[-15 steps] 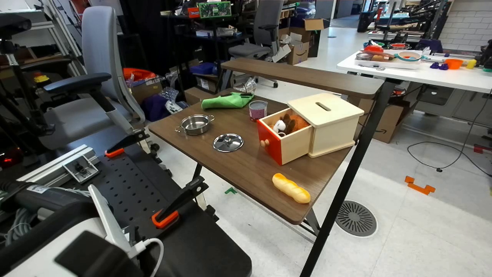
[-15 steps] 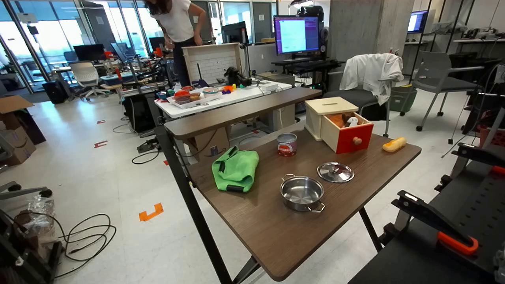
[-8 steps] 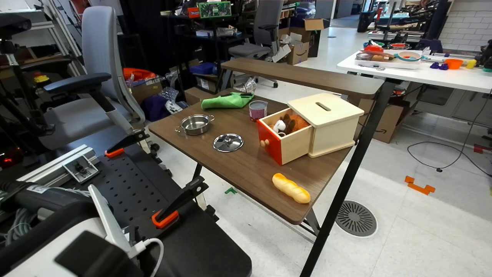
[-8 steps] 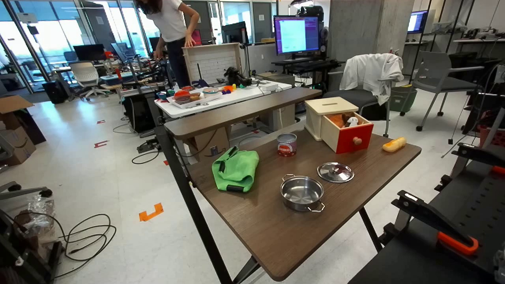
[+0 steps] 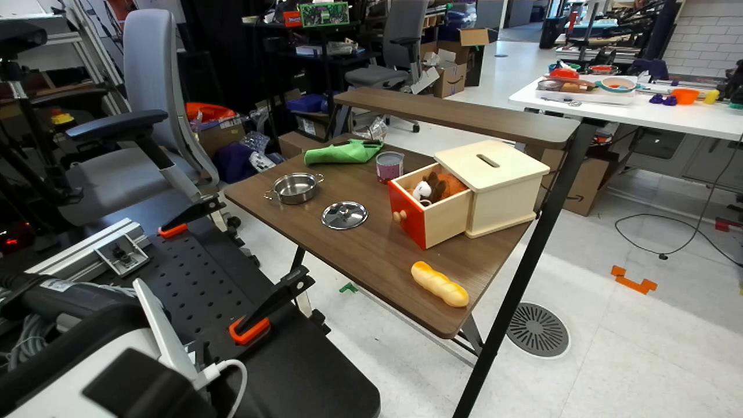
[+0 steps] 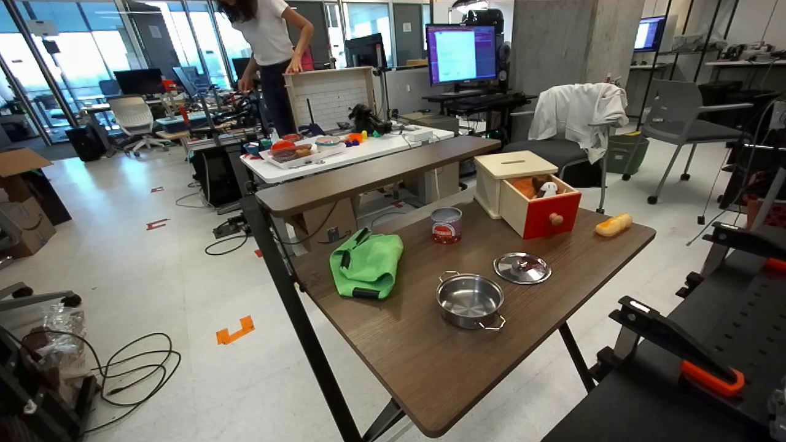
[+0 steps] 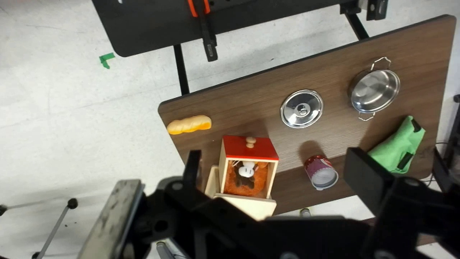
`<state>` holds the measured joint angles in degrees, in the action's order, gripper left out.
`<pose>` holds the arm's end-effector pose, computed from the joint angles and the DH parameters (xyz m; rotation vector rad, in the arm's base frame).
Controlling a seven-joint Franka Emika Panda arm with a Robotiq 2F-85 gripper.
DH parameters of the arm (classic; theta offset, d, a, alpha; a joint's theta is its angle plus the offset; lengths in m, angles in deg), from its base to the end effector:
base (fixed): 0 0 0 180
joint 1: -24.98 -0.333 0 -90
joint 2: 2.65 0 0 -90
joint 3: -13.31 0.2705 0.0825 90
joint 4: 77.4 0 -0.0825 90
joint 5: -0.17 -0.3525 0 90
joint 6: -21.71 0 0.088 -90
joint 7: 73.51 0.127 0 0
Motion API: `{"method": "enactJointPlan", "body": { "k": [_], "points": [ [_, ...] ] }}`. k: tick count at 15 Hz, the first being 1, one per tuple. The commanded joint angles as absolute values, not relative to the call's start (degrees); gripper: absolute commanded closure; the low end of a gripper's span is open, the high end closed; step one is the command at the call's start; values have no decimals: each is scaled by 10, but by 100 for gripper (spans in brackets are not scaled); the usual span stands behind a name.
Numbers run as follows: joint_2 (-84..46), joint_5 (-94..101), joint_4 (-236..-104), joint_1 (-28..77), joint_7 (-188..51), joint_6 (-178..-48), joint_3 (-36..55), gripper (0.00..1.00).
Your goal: Close the drawer
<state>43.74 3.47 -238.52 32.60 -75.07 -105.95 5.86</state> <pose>0.3201 -0.0819 0.4008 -3.0934 0.2730 -0.3529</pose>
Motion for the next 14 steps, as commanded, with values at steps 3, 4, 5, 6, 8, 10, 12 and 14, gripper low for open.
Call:
{"method": "enactJointPlan", "body": {
  "k": [3,4,5,6,8,10,12,14],
  "points": [
    [324,-34,-2367,283,-727,-1158,69,0],
    [295,-36,-2358,281,-725,-1174,72,0],
    [260,-43,-2348,276,-724,-1198,71,0],
    [227,-44,-2339,276,-720,-1220,72,0],
    [166,-47,-2321,276,-718,-1259,71,0],
    [102,-44,-2298,282,-712,-1286,70,0],
    [40,-37,-2275,289,-702,-1311,71,0],
    [-16,-42,-2249,291,-690,-1328,71,0]
  ]
}}
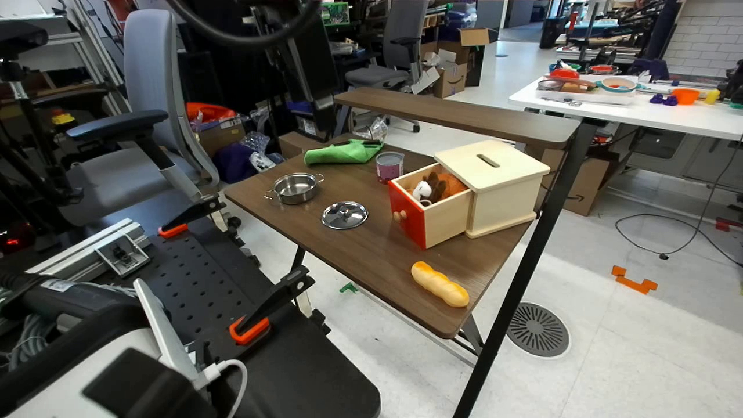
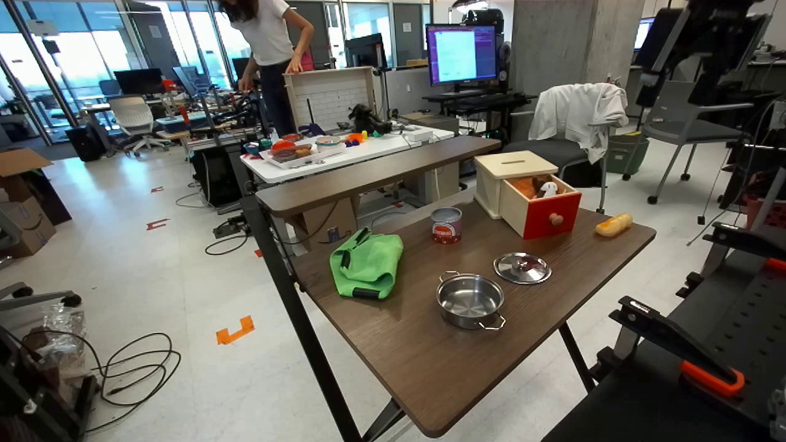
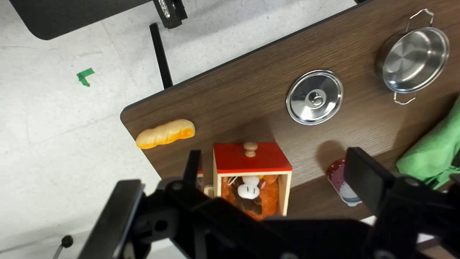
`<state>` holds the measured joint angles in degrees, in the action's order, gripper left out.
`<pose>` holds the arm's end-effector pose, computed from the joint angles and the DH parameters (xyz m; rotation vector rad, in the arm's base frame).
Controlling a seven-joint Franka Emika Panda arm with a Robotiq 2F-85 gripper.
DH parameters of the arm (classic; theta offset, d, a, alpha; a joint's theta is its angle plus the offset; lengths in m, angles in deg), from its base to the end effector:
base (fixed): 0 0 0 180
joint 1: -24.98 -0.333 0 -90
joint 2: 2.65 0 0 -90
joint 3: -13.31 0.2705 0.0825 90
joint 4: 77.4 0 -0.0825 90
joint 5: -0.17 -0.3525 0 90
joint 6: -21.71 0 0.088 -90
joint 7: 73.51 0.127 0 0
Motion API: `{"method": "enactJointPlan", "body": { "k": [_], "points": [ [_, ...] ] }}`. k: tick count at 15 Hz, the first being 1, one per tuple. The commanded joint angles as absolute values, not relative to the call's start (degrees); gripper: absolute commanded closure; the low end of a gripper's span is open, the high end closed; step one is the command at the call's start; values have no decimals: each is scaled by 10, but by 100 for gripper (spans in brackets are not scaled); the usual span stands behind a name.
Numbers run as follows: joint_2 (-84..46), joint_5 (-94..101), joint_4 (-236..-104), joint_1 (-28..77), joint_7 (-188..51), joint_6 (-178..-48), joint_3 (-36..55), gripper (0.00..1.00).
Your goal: Close the drawer
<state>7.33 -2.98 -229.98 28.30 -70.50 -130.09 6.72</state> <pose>0.4150 -0.0715 0.2720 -3.0629 0.4187 -0.2504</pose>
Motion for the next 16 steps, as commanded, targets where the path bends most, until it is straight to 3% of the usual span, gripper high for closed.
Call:
{"method": "enactJointPlan", "body": {
  "k": [1,2,16],
  "points": [
    [-40,-27,-2232,296,-674,-1321,73,0],
    [16,-30,-2272,293,-692,-1312,73,0],
    [-59,-14,-2224,293,-662,-1311,71,0]
  ]
}}
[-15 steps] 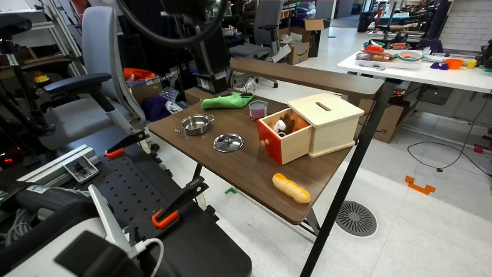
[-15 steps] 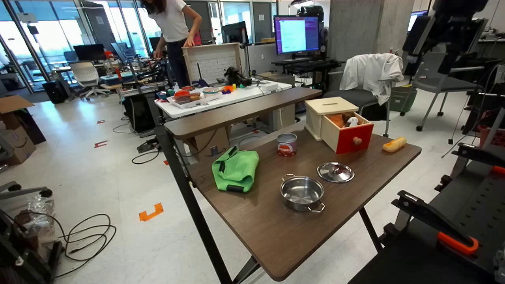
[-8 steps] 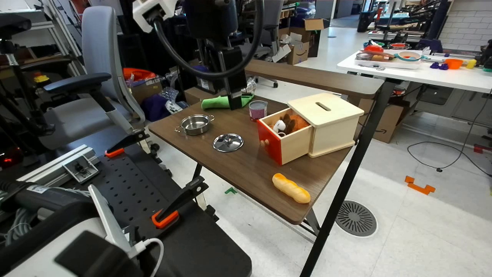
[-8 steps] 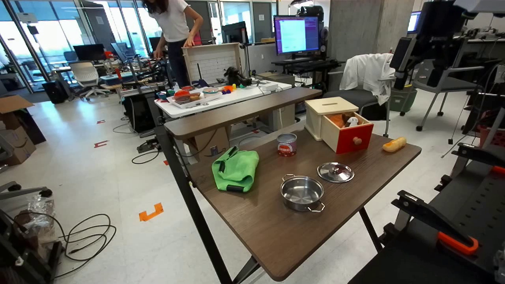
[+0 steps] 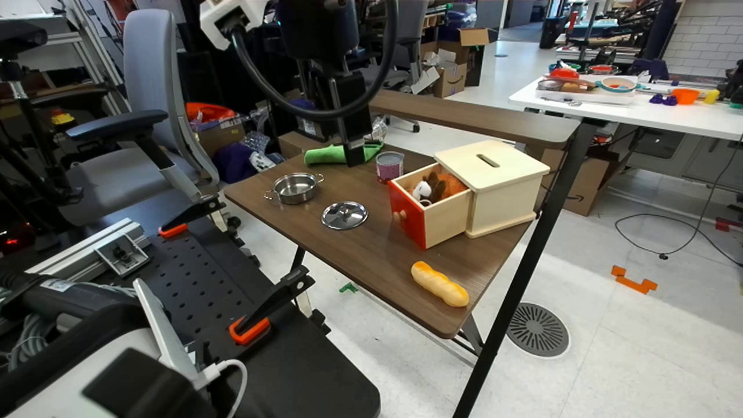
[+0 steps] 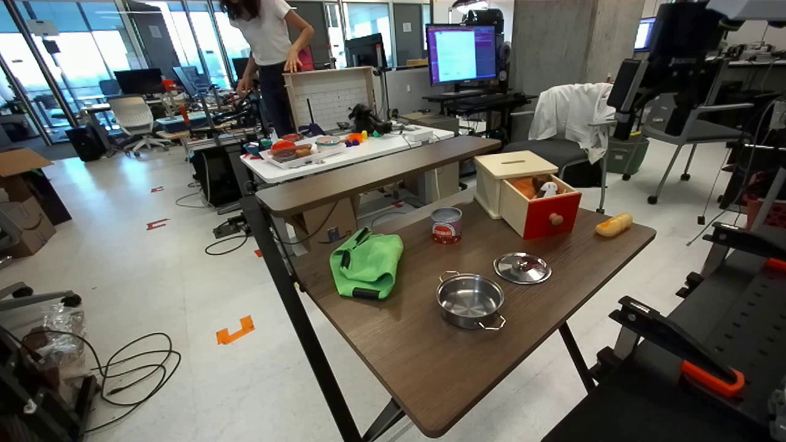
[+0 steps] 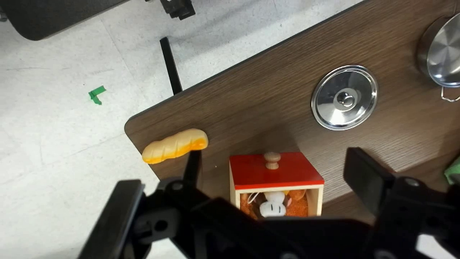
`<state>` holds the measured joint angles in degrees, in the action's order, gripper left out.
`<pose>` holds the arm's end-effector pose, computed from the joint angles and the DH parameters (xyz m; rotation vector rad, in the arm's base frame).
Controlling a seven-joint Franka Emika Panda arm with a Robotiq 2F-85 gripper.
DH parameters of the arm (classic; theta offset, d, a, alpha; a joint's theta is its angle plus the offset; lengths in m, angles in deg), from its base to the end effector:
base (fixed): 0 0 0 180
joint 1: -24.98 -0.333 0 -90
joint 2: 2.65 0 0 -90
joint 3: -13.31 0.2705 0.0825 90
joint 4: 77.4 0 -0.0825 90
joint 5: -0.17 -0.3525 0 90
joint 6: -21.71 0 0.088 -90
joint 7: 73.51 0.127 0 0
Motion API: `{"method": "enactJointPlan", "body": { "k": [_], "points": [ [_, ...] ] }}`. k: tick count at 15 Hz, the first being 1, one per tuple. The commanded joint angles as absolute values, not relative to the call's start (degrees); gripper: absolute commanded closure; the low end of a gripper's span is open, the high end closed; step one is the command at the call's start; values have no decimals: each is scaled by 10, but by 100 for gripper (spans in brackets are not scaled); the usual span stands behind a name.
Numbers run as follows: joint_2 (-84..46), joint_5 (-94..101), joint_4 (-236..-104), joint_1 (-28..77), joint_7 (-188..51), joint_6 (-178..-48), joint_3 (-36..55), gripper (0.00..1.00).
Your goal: Close the drawer
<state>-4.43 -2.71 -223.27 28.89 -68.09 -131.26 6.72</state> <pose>0.4408 -0.0831 0.2290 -3.0808 0.4993 -0.1467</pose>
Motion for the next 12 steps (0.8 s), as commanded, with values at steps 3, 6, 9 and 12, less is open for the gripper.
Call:
{"method": "enactJointPlan", "body": {
  "k": [3,6,9,12],
  "points": [
    [-89,0,-2218,290,-646,-1337,70,0],
    [-123,15,-2204,284,-627,-1353,68,0],
    [-164,24,-2178,276,-606,-1352,65,0],
    [-212,29,-2147,265,-587,-1352,60,0]
  ]
}}
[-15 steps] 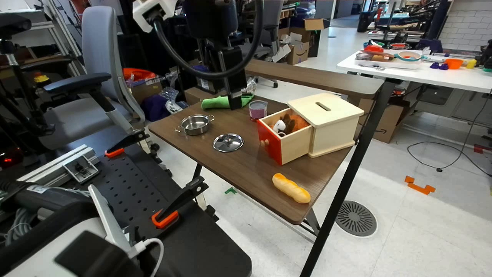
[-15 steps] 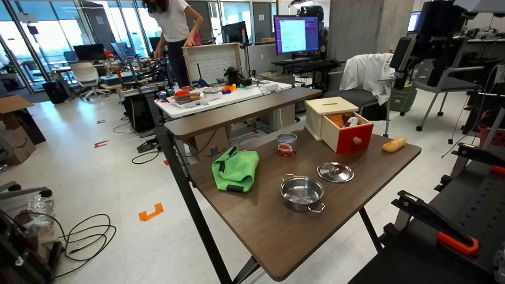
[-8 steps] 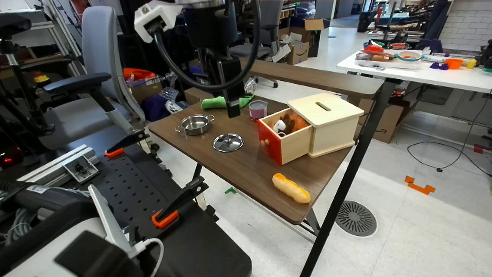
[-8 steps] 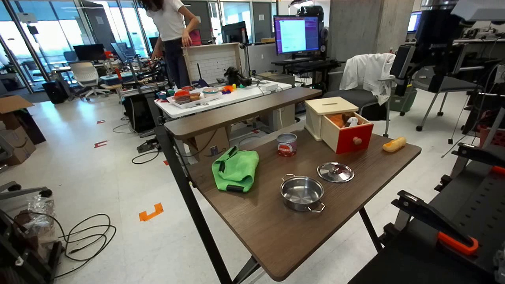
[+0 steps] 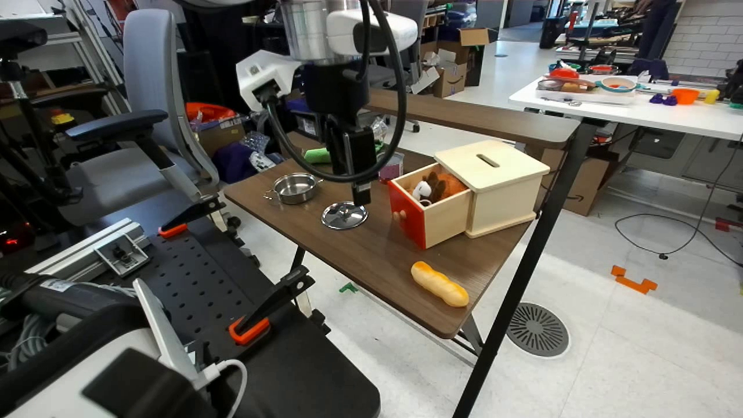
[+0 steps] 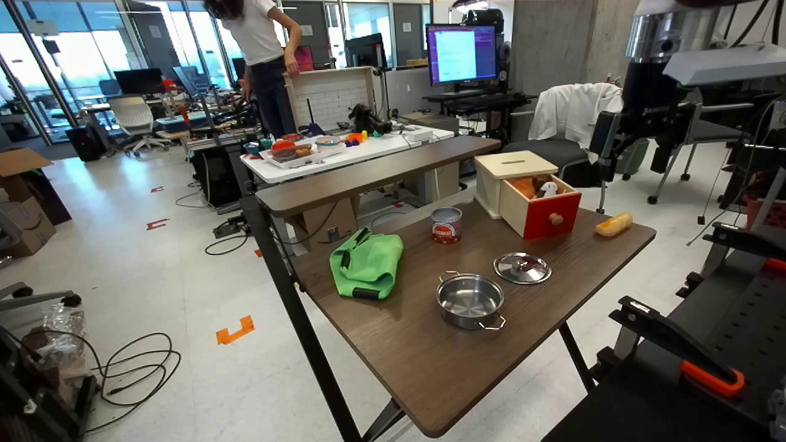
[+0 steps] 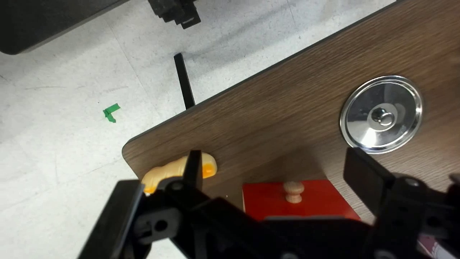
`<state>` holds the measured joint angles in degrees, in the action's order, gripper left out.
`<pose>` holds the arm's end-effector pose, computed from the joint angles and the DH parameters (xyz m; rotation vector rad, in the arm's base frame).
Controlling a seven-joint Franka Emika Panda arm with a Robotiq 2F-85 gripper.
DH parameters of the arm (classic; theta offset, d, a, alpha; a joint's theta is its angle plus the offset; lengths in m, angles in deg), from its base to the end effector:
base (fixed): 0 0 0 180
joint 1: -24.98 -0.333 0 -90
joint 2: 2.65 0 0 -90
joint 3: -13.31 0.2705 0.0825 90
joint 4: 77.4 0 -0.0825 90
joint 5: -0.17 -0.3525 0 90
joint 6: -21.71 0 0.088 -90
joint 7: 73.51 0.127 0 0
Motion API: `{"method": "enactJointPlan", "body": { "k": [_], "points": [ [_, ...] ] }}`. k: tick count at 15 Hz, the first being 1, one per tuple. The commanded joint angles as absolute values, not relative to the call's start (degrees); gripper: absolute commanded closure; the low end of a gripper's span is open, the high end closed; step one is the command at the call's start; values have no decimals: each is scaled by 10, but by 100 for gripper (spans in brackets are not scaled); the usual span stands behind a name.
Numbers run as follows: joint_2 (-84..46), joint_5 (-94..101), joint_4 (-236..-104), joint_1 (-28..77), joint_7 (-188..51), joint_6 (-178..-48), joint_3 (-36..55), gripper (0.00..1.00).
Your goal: Close the drawer
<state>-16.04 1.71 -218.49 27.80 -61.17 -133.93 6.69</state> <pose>0.4534 -0.0776 0.1700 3.0559 -0.5440 0.0348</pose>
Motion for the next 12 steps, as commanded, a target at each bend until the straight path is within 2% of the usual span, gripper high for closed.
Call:
{"method": "enactJointPlan", "body": {
  "k": [1,12],
  "points": [
    [-227,28,-2136,261,-581,-1352,60,0],
    [-365,17,-2010,224,-546,-1374,42,0]
  ]
}}
